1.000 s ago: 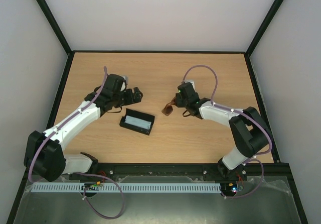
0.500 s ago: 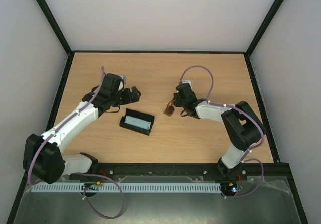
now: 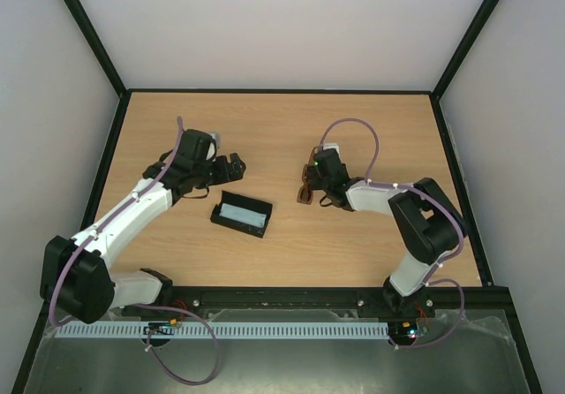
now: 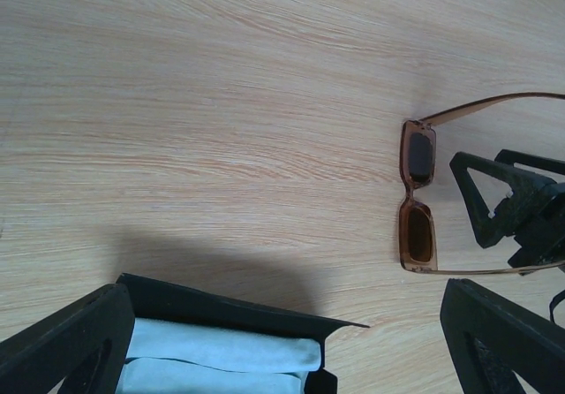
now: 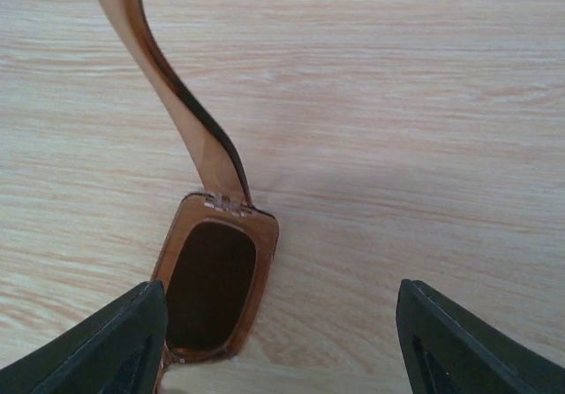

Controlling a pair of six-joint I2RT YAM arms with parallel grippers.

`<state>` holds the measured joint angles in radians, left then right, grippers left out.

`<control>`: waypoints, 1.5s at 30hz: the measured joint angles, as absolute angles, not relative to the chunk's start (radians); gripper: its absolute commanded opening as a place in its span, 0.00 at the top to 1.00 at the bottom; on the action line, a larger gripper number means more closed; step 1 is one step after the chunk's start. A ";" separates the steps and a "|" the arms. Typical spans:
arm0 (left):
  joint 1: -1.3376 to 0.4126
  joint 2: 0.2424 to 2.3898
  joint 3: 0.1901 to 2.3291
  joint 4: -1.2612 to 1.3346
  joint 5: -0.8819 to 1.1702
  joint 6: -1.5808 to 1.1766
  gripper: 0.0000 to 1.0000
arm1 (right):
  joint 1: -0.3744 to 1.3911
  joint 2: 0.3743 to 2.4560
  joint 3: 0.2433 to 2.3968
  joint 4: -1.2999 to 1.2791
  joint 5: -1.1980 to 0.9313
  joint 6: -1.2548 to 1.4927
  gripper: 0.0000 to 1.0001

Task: Organize the sunglasses
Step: Adjust the sunglasses at the center of the board.

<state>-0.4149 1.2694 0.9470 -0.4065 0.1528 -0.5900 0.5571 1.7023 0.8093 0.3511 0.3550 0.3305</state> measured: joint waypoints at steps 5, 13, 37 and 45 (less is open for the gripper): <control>-0.414 1.269 0.947 -0.411 0.153 -0.586 0.02 | 0.556 1.650 0.751 0.361 0.349 0.346 0.27; -0.414 1.269 0.947 -0.411 0.154 -0.583 0.02 | 0.556 1.494 0.670 0.321 0.347 0.393 0.27; -0.414 1.269 0.908 -0.393 0.174 -0.585 0.03 | 0.806 1.463 0.565 0.297 0.346 0.509 0.35; -0.414 1.258 0.907 -0.393 0.175 -0.585 0.03 | 0.839 1.517 0.640 0.304 0.351 0.508 0.36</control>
<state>-0.4137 1.2583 0.9070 -0.3931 0.1745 -0.5854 0.8387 1.5166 0.6399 0.3042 0.3508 0.5083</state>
